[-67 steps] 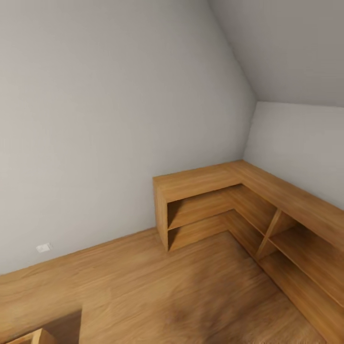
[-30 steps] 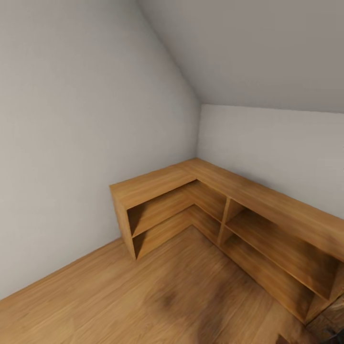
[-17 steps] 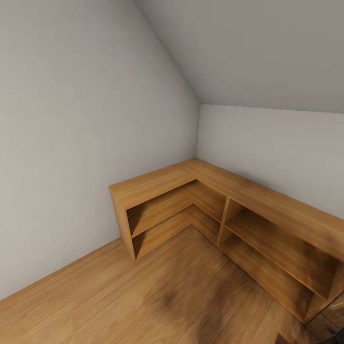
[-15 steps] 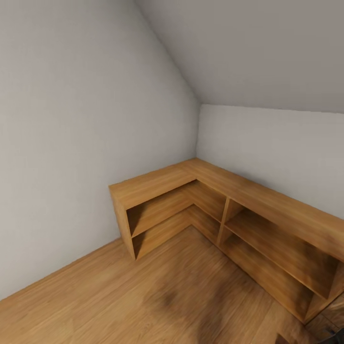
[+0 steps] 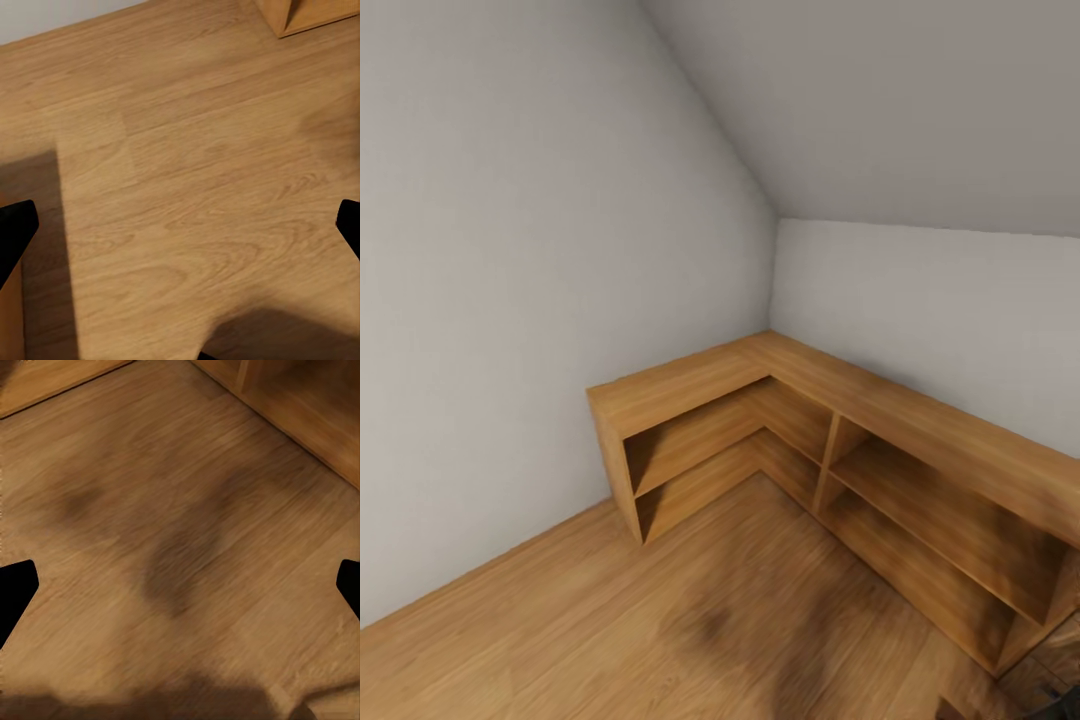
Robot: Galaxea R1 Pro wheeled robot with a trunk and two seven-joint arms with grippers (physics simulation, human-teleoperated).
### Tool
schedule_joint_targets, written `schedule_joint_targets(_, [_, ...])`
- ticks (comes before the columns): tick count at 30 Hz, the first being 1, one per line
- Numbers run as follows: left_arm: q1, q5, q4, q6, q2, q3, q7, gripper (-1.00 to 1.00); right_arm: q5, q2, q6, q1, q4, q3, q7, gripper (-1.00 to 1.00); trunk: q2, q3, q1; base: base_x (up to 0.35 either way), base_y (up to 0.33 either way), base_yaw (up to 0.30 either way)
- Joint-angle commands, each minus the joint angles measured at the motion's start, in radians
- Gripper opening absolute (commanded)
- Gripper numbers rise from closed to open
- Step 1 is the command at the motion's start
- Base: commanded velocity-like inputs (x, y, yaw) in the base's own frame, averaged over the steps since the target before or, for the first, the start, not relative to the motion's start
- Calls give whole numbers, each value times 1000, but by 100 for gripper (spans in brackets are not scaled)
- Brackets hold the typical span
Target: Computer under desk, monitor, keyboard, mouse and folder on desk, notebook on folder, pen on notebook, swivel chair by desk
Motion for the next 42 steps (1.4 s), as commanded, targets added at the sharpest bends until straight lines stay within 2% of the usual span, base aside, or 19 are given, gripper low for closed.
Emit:
schedule_joint_targets(1, [-1, 2, -3, -2, 1, -9, 10, 100, 11, 3, -3, -1, 1, -5, -8, 100, -1, -1, 0, 0, 0, -86])
schedule_joint_targets(8, [-1, 2, -3, -2, 1, -9, 10, 100, 12, 16, -2, -1, 3, -2, -9, 100, -1, -1, 0, 0, 0, -82])
schedule_joint_targets(18, [-1, 2, -3, -2, 1, -9, 10, 100, 11, -4, 1, -1, -1, -1, -7, 100, -1, -1, 0, 0, 0, -176])
schedule_joint_targets(31, [-1, 2, -4, -2, 1, -9, 10, 100, 11, -6, 1, -1, -1, -1, -5, 100, -1, -1, 0, 0, 0, -209])
schedule_joint_targets(42, [-1, 0, -7, -2, -27, -8, 9, 100, 12, -6, 1, -1, -1, -1, -5, 100, -1, -1, 0, 0, 0, -21])
